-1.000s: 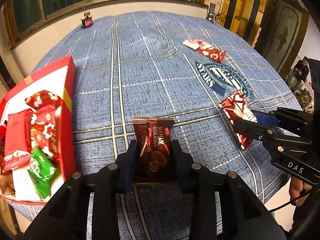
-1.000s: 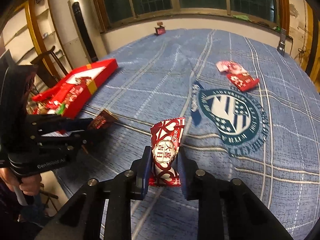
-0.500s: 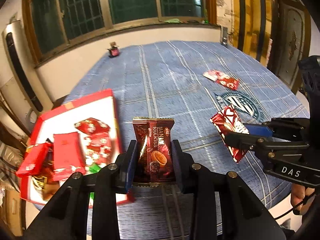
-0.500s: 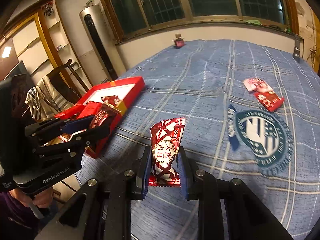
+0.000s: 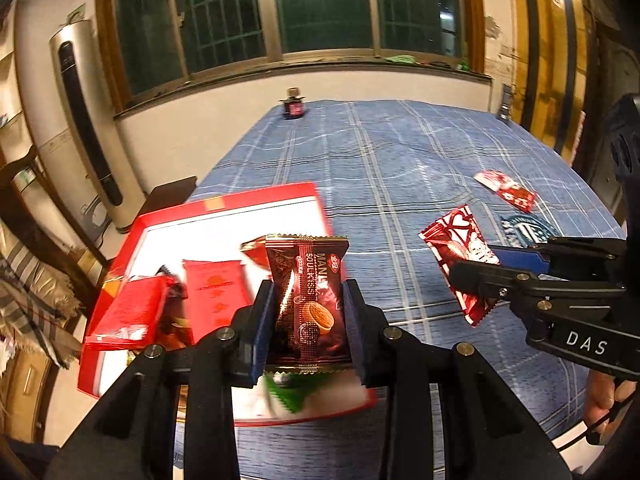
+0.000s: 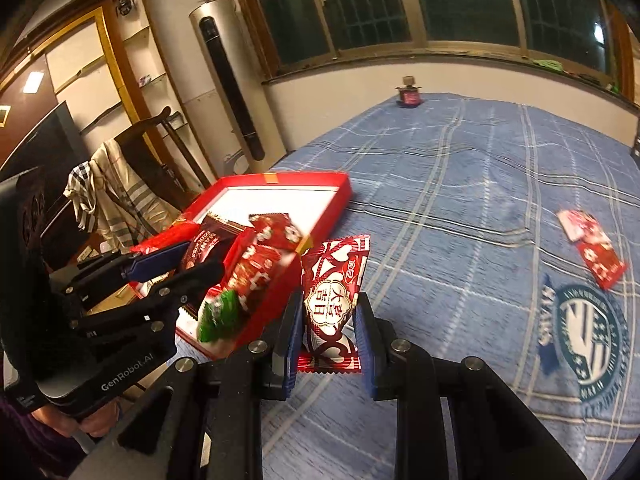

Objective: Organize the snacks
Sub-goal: 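Carry the brown packet with the left tool while the right tool carries the red-white packet, then open both tools over the box to drop both packets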

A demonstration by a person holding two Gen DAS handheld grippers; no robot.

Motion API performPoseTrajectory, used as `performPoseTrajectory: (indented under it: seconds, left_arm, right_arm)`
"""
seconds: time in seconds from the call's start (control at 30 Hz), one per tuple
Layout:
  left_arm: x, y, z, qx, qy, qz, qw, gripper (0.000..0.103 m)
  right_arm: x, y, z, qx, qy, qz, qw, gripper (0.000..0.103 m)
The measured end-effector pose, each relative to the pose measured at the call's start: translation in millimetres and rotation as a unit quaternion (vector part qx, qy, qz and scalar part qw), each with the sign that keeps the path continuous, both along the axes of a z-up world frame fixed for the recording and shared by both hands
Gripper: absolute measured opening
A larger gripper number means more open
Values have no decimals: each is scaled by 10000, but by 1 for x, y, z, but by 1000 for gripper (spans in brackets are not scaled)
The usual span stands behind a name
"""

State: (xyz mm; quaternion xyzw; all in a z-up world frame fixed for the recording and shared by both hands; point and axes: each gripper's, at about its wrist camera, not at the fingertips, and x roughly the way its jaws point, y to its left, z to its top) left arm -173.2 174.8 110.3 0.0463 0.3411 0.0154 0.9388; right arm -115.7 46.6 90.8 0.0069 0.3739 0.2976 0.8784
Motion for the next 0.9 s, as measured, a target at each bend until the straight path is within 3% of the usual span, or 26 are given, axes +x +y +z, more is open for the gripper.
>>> performPoseTrajectory:
  seconds: [0.5,0.9]
  left_arm:
    - [12,81,-15,-136,87,759,9970,31]
    - [31,96,-32,41,255,865,9959,32]
  right_arm:
    - [22,86,-10,-213,81,597,9980,26]
    - [45,142,-39,-440,348,907,9943,28]
